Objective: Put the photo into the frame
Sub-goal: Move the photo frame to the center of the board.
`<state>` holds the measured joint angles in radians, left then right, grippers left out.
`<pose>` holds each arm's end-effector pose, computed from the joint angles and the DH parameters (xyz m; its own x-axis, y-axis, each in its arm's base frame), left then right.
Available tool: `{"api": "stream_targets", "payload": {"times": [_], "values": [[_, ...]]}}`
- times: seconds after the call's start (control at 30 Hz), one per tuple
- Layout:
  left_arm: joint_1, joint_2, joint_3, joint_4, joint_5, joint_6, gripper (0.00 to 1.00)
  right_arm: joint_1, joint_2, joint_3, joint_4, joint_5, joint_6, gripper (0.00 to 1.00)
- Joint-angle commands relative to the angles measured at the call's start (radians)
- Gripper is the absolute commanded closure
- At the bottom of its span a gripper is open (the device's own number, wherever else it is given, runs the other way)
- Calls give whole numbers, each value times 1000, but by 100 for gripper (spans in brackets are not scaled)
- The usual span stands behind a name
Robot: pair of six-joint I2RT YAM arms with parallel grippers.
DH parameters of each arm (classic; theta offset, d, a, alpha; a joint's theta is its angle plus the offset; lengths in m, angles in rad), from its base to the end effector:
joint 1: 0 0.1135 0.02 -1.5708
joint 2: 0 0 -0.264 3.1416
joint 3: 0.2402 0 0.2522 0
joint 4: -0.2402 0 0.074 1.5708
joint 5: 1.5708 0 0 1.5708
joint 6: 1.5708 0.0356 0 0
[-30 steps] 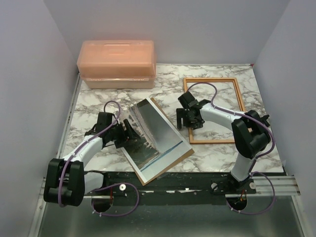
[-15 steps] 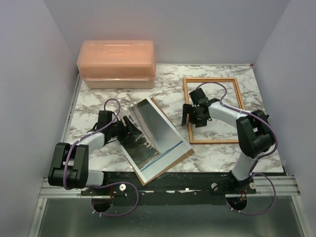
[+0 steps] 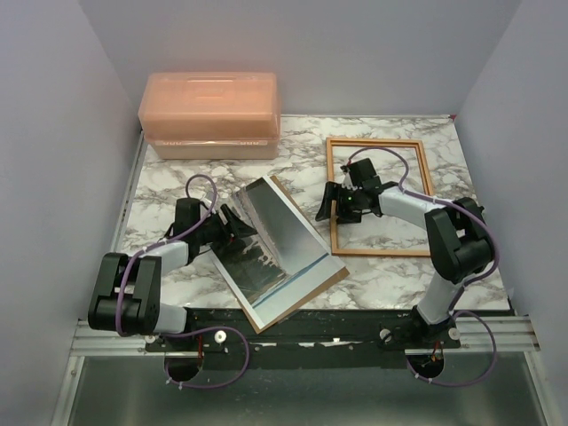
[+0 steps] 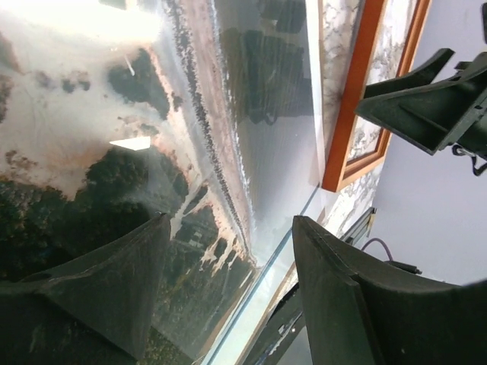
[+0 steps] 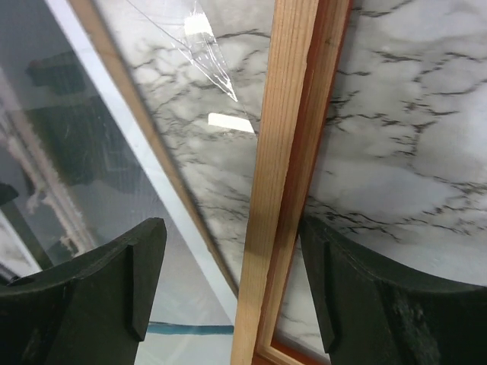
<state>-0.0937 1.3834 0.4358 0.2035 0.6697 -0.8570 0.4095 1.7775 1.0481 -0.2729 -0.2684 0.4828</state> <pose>0.2344 -0.0442 0.1400 -0.8406 -0.5162 -0.1639 -0.1640 0.5310 -0.8314 0.3220 0.1500 0.1621 -0.9237 0.0871 -0.3731 -0.0971 0.8888 0.4479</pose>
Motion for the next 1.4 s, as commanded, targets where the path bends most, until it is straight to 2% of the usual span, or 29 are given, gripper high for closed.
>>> {"api": "stream_targets", "payload": {"times": [0.0,0.1,0.2,0.3,0.47,0.57,0.73,0.83,1.07,1.37], "values": [[-1,-40,-20,91,56,-3,34,17,74,-77,16,-164,30,22],[-1,-76,-21,66,40,8,34,18,62,-80,18,-155,39,23],[-6,-108,-1,-22,-11,40,34,17,51,-61,-49,-16,30,25],[-35,-118,53,-191,-100,122,35,21,26,-39,-119,104,18,25],[-152,-142,127,-396,-299,186,39,54,-67,4,-201,208,16,23],[-238,-129,170,-475,-406,194,47,88,-104,42,-239,247,21,23],[-320,-70,199,-490,-459,176,69,178,-92,117,-253,240,44,24],[-350,-22,210,-486,-462,161,73,234,-56,141,-223,207,68,24],[-376,69,219,-513,-471,157,76,278,73,170,-225,264,99,21],[-376,79,206,-563,-530,170,76,278,116,184,-333,485,150,13]]}}
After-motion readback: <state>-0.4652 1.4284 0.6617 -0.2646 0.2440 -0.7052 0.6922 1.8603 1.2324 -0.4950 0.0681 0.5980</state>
